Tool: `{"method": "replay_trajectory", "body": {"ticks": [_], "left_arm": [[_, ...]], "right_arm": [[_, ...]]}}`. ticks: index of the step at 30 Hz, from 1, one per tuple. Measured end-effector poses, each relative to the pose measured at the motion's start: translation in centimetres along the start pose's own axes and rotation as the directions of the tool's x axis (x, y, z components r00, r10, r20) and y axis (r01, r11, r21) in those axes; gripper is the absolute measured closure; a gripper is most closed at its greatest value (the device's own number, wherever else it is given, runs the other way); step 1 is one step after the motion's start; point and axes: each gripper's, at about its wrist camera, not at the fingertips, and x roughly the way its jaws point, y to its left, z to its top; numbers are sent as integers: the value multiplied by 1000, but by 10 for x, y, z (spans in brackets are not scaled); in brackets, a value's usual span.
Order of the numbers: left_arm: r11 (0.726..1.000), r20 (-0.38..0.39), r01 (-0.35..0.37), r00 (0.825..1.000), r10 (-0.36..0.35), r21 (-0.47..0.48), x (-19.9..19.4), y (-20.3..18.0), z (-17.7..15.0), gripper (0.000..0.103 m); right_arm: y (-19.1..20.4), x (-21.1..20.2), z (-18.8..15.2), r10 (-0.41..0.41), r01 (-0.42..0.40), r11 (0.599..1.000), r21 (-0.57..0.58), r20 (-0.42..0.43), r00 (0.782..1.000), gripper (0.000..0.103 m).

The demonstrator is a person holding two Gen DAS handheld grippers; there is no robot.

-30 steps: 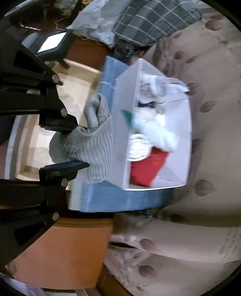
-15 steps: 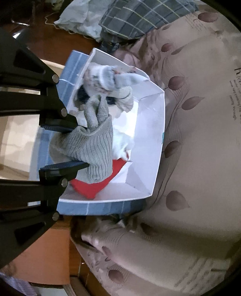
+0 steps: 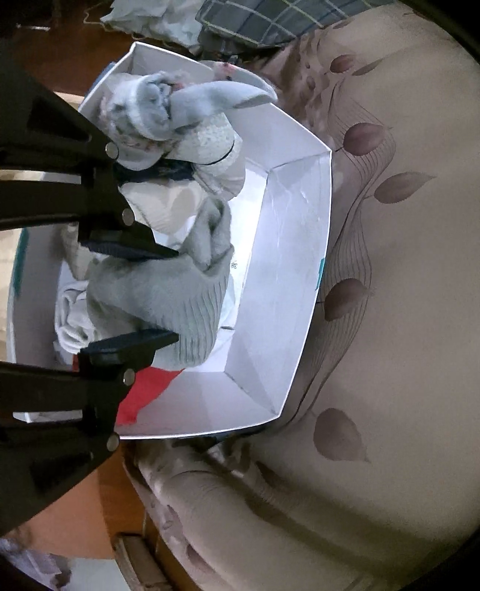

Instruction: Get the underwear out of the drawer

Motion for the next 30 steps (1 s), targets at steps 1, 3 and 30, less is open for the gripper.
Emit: {"method": "replay_trajectory", "body": {"ticks": [1,3,30], "left_arm": [[1000,0,-1,1000,1,1,1,0,-1,45],[1000,-3,1,1000,-1,-1,2,0,0,45],[997,13,80,997,-81,16,-13,-8,-13,45]], "right_arm": [[1,0,1,0,0,1000,-2,6,1000,65],[1,0,3,14,-14,1000,8,15,1000,55],[-32,-162,-115,121,-138,987,78,187,975,4]]}}
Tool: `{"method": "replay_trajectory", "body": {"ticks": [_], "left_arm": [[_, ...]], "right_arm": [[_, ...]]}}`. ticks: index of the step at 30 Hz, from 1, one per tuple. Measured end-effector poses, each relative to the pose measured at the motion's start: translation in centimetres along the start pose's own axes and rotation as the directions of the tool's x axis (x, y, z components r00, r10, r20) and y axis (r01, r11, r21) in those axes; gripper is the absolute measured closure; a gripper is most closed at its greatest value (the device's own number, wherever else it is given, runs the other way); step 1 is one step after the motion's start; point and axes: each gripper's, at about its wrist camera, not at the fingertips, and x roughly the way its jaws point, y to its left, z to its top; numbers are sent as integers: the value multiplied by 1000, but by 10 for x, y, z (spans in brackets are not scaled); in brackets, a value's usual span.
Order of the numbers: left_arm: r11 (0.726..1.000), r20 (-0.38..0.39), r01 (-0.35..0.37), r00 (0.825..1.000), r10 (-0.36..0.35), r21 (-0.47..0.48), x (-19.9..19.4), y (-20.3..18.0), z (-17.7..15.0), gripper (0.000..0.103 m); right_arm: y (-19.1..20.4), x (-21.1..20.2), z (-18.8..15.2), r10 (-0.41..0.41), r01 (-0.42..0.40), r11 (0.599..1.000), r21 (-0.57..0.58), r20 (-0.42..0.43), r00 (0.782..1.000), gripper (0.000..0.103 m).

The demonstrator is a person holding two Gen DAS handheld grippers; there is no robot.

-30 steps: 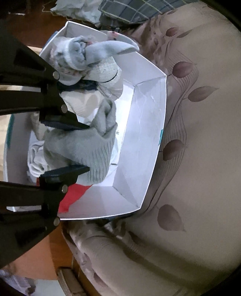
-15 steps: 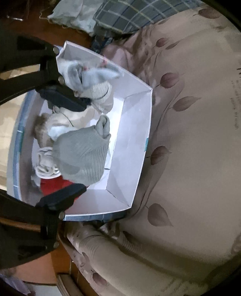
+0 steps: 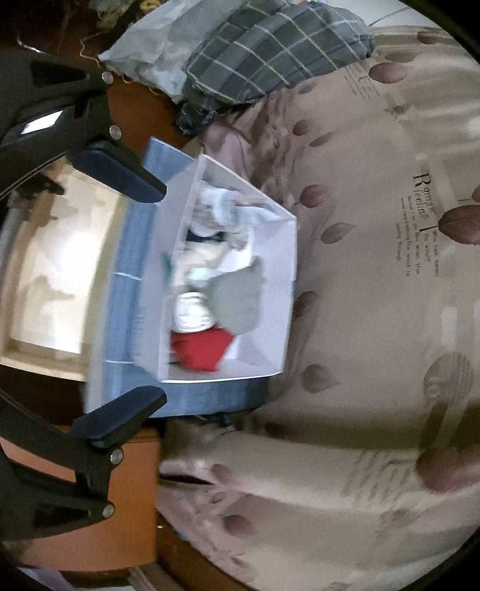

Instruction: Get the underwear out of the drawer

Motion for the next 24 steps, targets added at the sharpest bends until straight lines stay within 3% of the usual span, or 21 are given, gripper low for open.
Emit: {"method": "replay_trajectory", "body": {"ticks": [8,15,18,21,24], "left_arm": [[999,6,7,1000,-7,40,-14,-8,-18,45],[999,16,-3,1000,2,48,-17,-9,-22,45],[999,27,-9,1000,7,49,-20,-9,-24,45],[999,31,-3,1000,2,43,-21,-8,-25,45],[999,35,1,999,-3,39,-23,-8,-25,45]], "right_arm": [[-13,25,-107,-49,56,997,50,-120,992,3],[-13,70,-195,-69,107,973,207,-185,980,3],[-10,79,-210,-62,107,962,252,-181,982,3],[2,82,-217,-99,135,965,224,-164,981,3],[8,87,-226,-87,123,964,235,-161,983,3]]}}
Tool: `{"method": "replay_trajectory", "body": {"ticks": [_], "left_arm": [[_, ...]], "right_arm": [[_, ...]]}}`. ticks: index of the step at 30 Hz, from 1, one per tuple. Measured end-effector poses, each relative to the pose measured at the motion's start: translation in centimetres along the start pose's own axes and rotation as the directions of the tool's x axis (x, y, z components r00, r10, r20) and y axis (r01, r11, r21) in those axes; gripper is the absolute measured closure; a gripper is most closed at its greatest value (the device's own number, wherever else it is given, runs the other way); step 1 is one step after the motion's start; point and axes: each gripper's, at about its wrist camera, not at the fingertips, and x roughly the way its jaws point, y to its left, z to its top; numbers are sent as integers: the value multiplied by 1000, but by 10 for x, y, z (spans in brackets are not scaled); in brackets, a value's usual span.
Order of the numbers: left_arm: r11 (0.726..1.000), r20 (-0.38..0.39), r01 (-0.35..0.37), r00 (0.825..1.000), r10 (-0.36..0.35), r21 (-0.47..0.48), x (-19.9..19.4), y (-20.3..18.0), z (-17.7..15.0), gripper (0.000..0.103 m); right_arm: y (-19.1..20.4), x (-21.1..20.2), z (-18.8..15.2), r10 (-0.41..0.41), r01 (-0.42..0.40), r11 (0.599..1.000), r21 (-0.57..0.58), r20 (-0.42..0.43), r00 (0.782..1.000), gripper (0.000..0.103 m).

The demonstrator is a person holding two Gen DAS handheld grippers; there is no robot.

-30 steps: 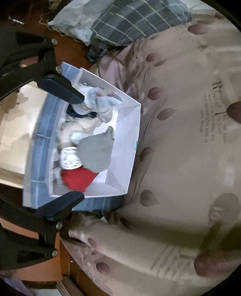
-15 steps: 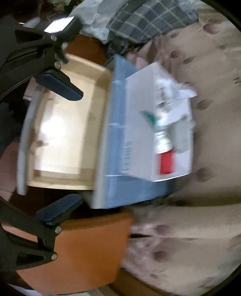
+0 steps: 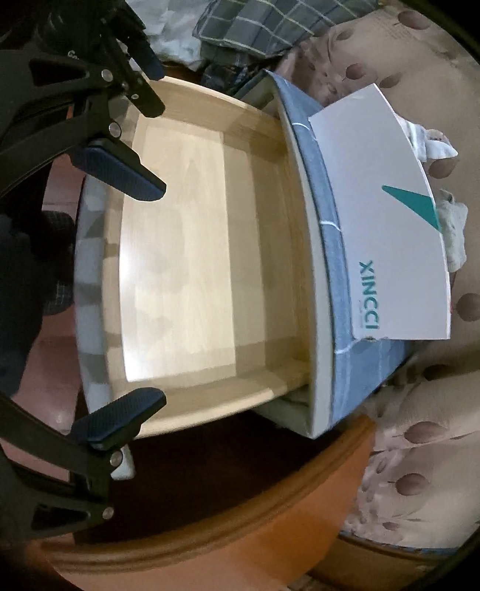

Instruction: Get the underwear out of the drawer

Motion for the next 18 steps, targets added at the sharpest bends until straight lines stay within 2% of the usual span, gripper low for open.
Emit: {"method": "replay_trajectory", "body": {"ticks": [4,8,13,18], "left_arm": [[1000,2,-2,1000,2,3,-1,0,0,45],[1000,-4,4,1000,-4,-2,-1,0,0,45],[1000,-1,1,1000,-1,9,-1,-3,1,45],[1000,2,-9,1000,9,18,-1,-6,2,45]], "right_arm": [[4,9,-9,-2,2,1000,-16,-11,1000,3],[4,6,-9,-7,7,1000,-27,12,1000,3],[1,7,-8,-14,14,999,-51,-3,1000,3],[-5,12,-11,13,-14,999,-32,-15,1000,3]]}}
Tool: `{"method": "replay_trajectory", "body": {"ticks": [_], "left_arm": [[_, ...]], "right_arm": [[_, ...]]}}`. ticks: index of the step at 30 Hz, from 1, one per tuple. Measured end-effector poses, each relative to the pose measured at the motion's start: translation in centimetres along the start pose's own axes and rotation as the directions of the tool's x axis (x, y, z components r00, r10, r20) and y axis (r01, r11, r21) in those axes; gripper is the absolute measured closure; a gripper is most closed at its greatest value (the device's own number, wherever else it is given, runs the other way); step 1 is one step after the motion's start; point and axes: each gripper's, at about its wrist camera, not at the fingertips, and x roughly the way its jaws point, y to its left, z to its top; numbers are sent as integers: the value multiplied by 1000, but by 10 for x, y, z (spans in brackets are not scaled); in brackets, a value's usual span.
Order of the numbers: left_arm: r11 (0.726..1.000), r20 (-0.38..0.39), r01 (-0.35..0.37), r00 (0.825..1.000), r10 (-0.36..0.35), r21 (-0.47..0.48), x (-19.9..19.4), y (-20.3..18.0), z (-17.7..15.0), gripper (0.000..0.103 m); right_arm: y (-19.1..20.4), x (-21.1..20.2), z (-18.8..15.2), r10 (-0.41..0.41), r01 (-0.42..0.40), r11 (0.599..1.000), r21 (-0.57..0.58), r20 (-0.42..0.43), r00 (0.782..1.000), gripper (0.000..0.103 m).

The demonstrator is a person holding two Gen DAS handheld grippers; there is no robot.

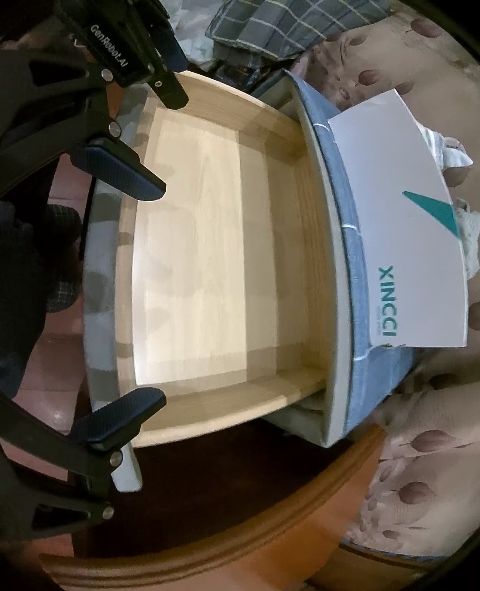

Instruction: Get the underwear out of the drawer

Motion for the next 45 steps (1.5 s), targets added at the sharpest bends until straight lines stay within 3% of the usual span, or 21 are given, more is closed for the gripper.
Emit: {"method": "replay_trajectory", "body": {"ticks": [45], "left_arm": [[999,-6,-12,1000,12,32,4,-6,-4,45]], "right_arm": [[3,10,-3,-23,22,999,-25,-31,999,3]]}}
